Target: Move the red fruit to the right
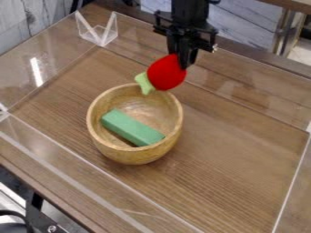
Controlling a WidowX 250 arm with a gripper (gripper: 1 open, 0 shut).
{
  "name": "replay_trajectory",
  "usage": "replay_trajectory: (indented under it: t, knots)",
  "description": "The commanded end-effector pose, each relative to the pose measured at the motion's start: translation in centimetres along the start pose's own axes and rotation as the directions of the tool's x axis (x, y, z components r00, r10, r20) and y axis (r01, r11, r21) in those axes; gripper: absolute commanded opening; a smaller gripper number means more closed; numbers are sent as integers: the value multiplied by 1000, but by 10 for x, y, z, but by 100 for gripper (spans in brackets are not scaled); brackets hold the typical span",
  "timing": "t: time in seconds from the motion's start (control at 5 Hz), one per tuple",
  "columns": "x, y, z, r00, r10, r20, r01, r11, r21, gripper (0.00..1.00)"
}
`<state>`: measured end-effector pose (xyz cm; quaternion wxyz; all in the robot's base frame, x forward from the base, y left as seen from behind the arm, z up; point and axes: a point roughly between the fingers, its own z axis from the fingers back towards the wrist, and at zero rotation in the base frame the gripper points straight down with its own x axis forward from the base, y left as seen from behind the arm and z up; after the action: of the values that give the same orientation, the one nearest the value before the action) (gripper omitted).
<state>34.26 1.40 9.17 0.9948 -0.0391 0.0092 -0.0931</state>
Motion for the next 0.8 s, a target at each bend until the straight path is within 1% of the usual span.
replay_trajectory:
  t: [0.0,0.2,0.4,0.6]
  knots:
    - [7,-2,2,998,-31,55,31,999,13,0]
    - [8,-39,9,996,-39,86,38,999,17,0]
    - [13,-86,-2,994,-64,88,63,998,14,0]
    - [13,-111,-18,987,-142,76,142,990,15,0]
